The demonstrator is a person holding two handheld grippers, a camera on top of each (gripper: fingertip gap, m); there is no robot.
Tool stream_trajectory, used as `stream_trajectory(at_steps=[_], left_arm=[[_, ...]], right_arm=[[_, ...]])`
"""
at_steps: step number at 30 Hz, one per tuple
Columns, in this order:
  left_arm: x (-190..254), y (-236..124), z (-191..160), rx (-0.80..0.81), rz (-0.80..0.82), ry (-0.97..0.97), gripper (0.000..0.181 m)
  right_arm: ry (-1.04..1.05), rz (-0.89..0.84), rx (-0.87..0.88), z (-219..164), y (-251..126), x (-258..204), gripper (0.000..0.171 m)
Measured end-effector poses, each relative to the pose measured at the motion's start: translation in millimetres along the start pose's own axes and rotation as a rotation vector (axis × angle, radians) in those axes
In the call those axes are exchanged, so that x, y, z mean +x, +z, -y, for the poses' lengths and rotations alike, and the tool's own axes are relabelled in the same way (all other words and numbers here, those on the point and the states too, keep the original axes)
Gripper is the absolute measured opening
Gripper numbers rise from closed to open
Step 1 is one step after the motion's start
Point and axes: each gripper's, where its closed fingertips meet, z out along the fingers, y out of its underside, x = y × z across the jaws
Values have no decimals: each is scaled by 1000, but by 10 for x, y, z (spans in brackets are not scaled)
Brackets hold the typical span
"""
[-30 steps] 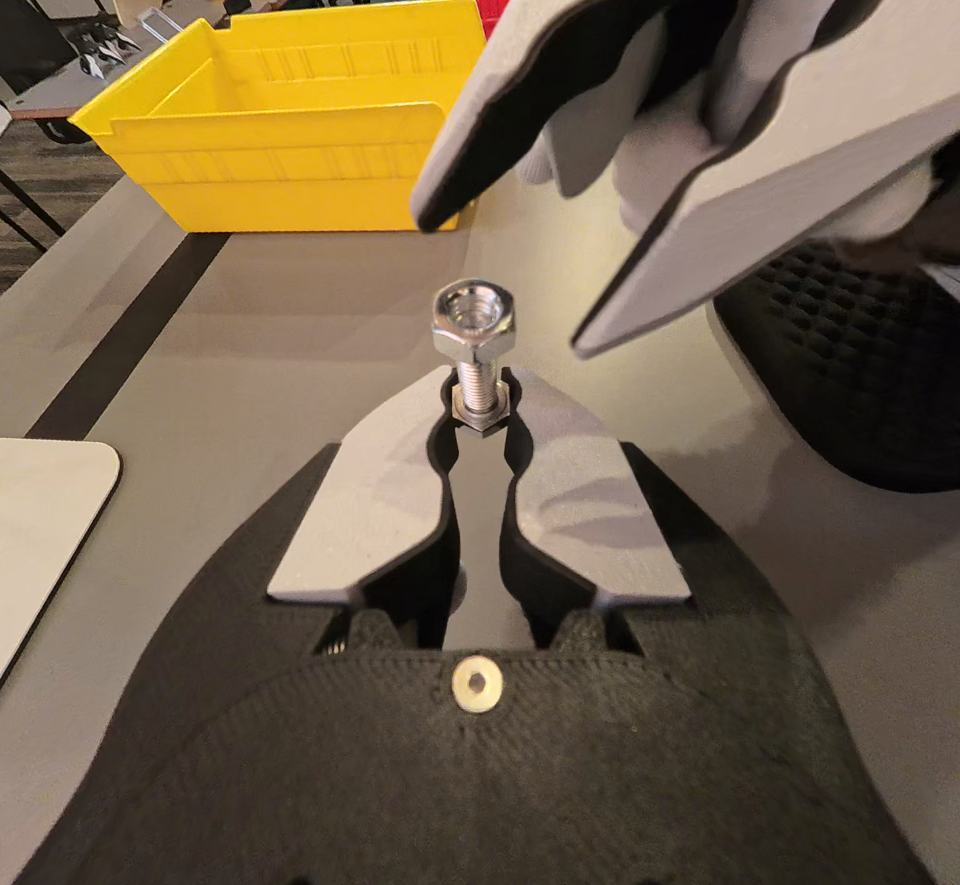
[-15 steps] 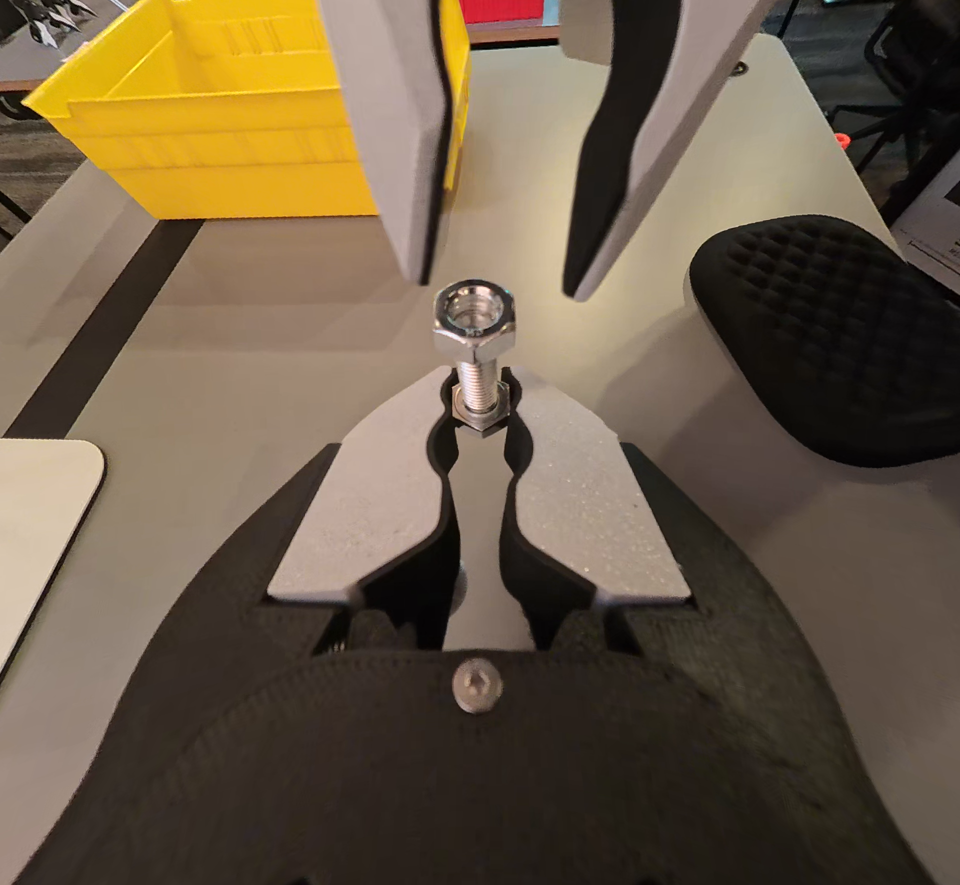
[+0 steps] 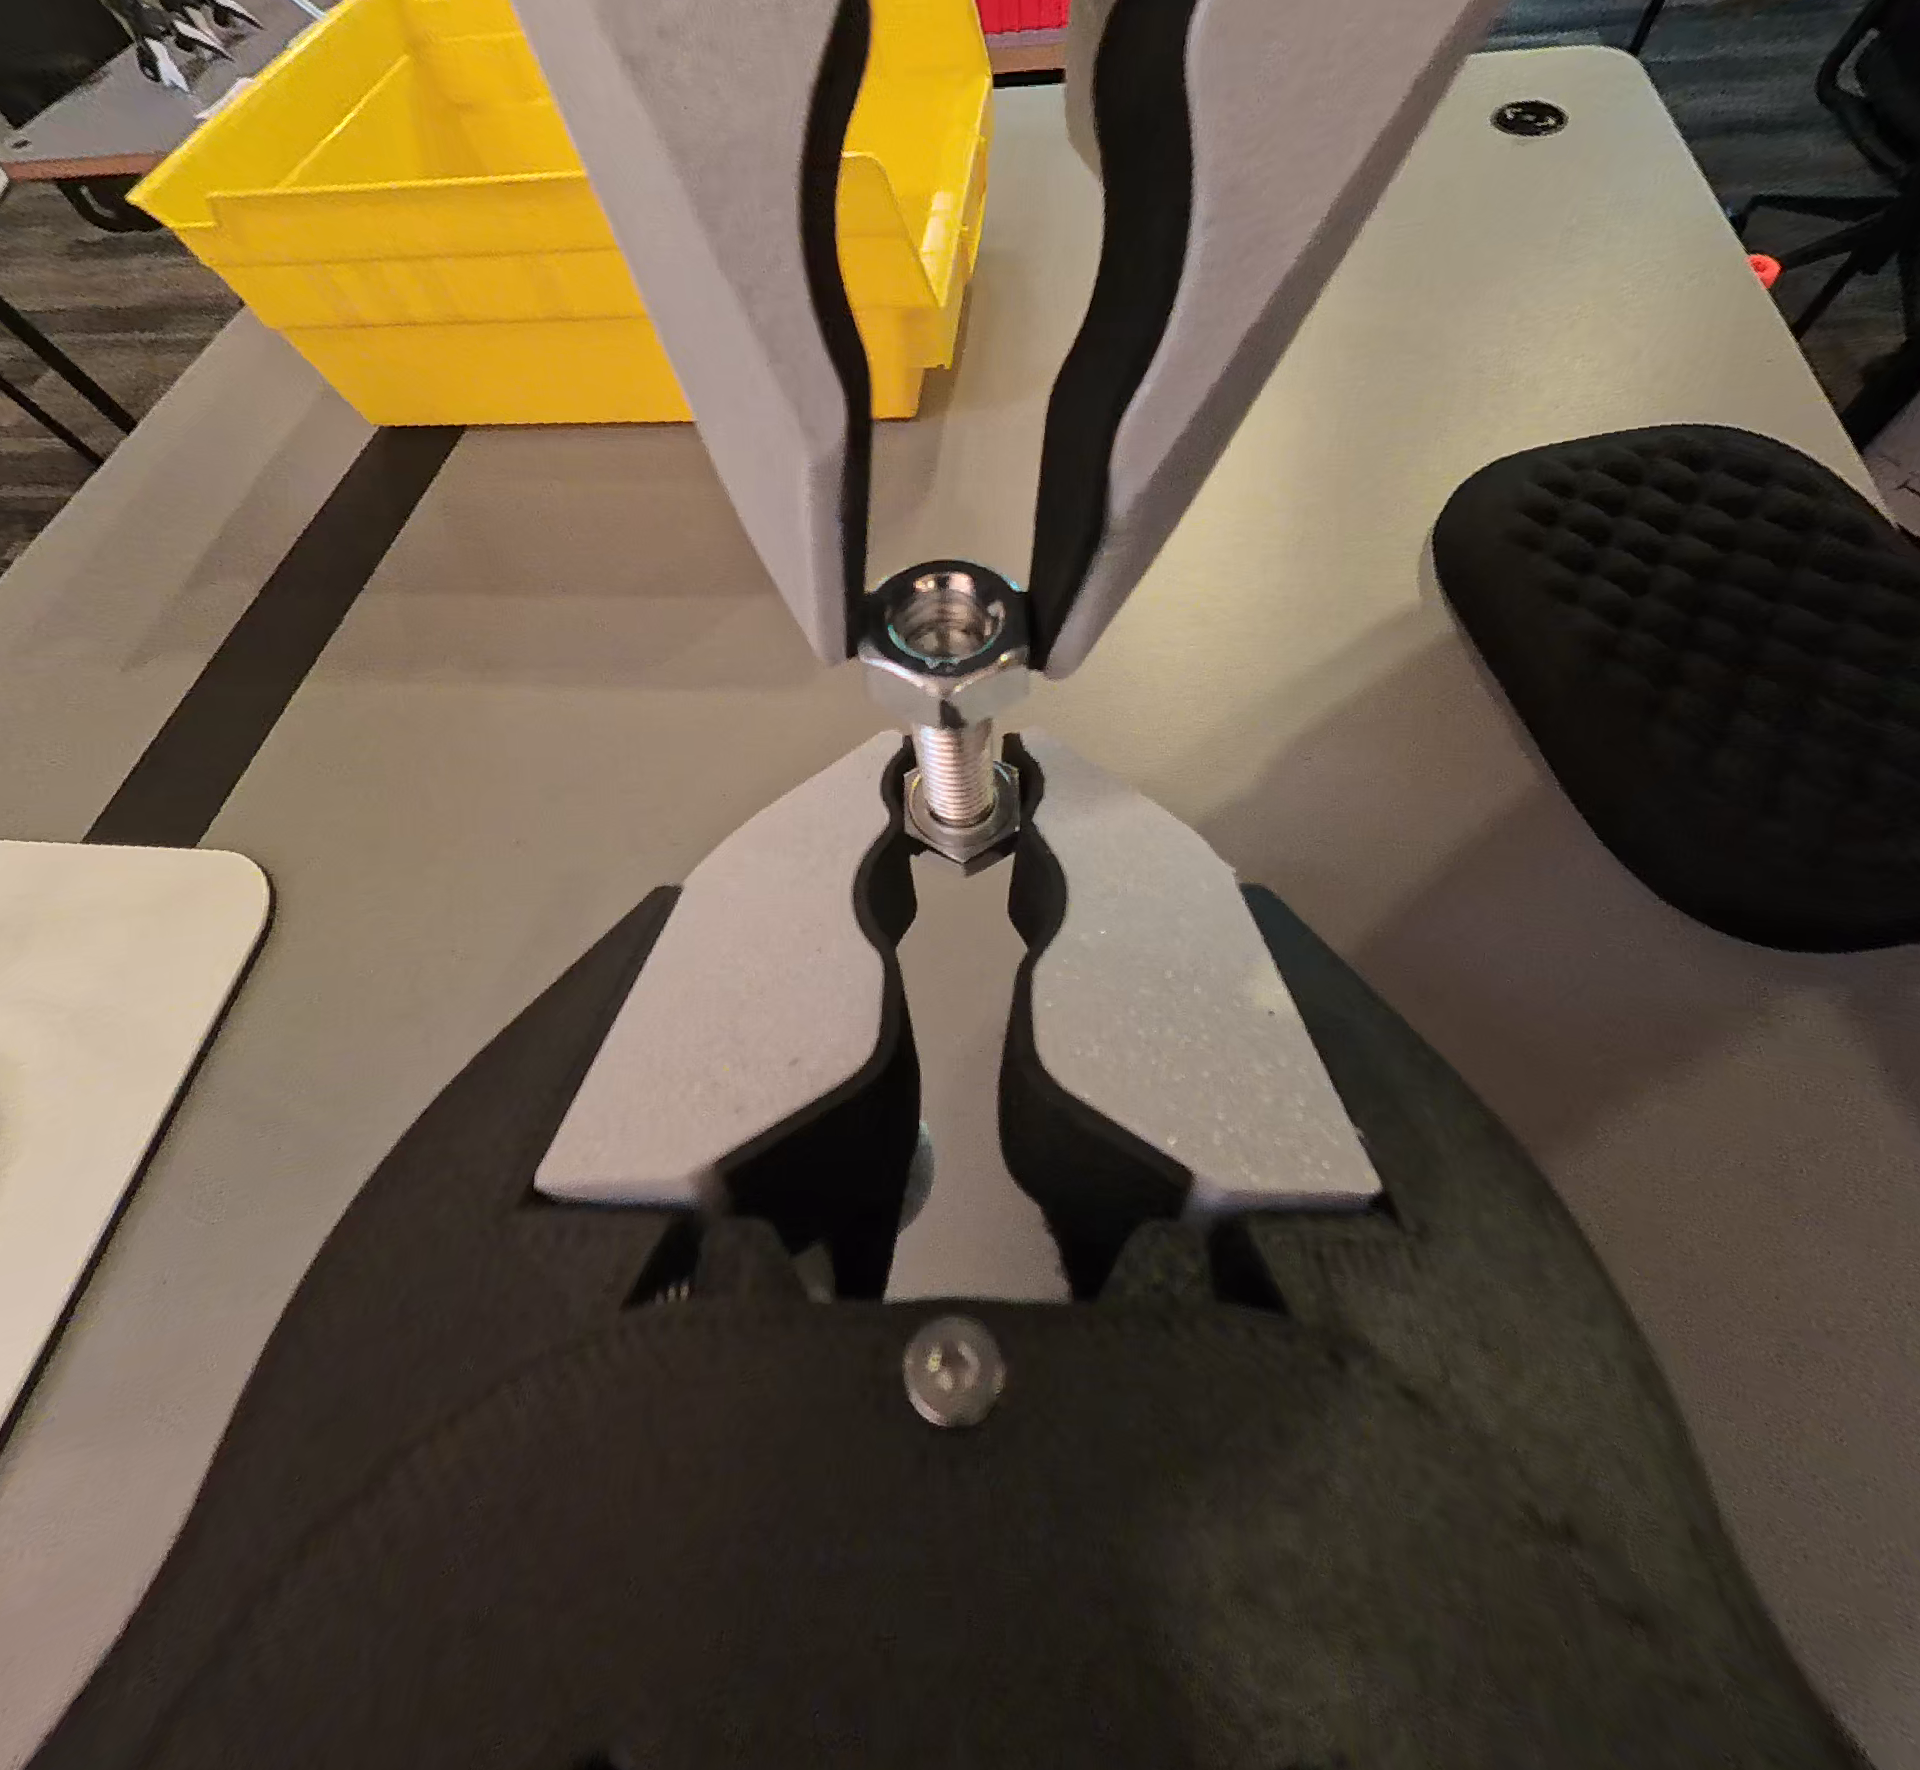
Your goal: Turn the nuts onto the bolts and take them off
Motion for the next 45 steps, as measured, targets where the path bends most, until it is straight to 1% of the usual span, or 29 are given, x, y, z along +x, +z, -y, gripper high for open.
stream_trajectory(at_steps=[5, 12, 15, 17, 19, 20, 21, 23, 26, 30, 34, 38, 42, 45], left_arm=[[-105, -5, 0, 6, 60, -14, 14], [-231, 60, -98, -48, 163, -14, 14], [-212, 107, -142, -72, 168, -3, 14], [-178, 122, -133, -65, 148, -14, 14], [-162, 121, -131, -66, 138, -11, 14], [-150, 118, -133, -67, 129, -10, 14], [-132, 114, -131, -65, 115, -11, 14], [-75, 110, -117, -55, 73, -18, 14], [0, 99, -84, -39, 23, -25, 14], [49, 89, -51, -27, -4, -22, 14], [74, 88, -45, -27, -16, -19, 14], [74, 87, -37, -24, -15, -18, 14], [63, 90, -42, -24, -8, -16, 14], [41, 96, -45, -24, 6, -16, 14]], right_arm=[[145, -47, 19, -6, 6, 82, 15], [434, -152, 6, -131, 75, 139, 15], [488, -171, -4, -180, 110, 104, 16], [474, -179, -2, -186, 104, 87, 16], [453, -180, -10, -202, 74, 80, 33], [416, -186, -1, -184, 32, 89, 38], [372, -177, 8, -158, -15, 84, 39], [209, -139, 44, -61, -101, 34, 33], [18, -71, -2, -86, -127, -33, 31], [-97, 11, 1, -39, -111, -87, 32], [-153, 44, -55, -80, -50, -89, 29], [-148, 63, -51, -67, -24, -80, 17], [-128, 62, -61, -98, -15, -68, 15], [-61, 56, -53, -96, -7, -51, 15]])
